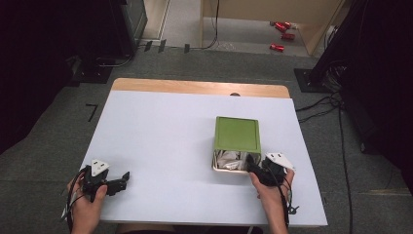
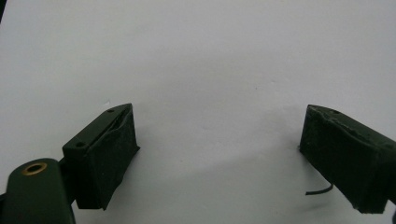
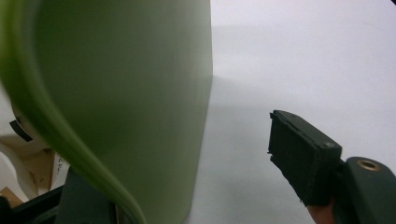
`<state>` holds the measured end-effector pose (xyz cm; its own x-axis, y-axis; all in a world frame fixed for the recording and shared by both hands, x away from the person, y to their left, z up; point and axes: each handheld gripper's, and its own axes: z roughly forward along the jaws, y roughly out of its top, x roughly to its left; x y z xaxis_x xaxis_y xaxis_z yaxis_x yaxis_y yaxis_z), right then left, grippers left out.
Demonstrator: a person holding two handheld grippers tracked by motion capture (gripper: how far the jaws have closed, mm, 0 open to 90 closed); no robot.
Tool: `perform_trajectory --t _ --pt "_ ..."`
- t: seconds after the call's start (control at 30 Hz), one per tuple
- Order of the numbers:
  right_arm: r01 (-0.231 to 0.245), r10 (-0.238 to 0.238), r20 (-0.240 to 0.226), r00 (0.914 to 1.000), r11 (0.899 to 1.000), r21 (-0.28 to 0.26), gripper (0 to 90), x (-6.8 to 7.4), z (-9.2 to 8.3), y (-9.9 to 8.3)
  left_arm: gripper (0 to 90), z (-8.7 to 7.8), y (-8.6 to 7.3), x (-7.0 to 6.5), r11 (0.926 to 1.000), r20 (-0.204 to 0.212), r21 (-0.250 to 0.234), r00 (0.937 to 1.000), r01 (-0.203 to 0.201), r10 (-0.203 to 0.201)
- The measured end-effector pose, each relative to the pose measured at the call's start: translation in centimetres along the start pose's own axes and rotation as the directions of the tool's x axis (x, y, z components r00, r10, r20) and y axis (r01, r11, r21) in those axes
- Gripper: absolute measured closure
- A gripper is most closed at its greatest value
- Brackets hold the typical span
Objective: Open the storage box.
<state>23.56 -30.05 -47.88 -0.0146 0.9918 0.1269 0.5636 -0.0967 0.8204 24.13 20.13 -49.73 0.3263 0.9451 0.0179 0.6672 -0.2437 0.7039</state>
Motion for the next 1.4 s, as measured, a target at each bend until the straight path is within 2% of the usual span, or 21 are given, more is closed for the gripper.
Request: perform_trajectory --t 0.43,0.97,1.4 --pt "0.012 -0.012 -0.014 0.9998 0.999 0.031 34.8 0.0 -0.5 -0.2 11.2 0.0 0.0 0.0 1.0 0.001 0.001 1.0 -0.001 0.001" --pt "0.034 -0.032 -0.027 0.9991 0.997 0.067 34.9 0.2 -2.1 -1.0 11.2 0.0 0.0 0.0 1.0 0.001 -0.001 1.0 0.001 -0.001" --pt "0.044 -0.041 -0.044 0.9982 0.996 0.075 40.2 0.5 -3.3 -1.5 11.2 0.0 0.0 0.0 1.0 0.001 0.0 1.0 0.0 0.0"
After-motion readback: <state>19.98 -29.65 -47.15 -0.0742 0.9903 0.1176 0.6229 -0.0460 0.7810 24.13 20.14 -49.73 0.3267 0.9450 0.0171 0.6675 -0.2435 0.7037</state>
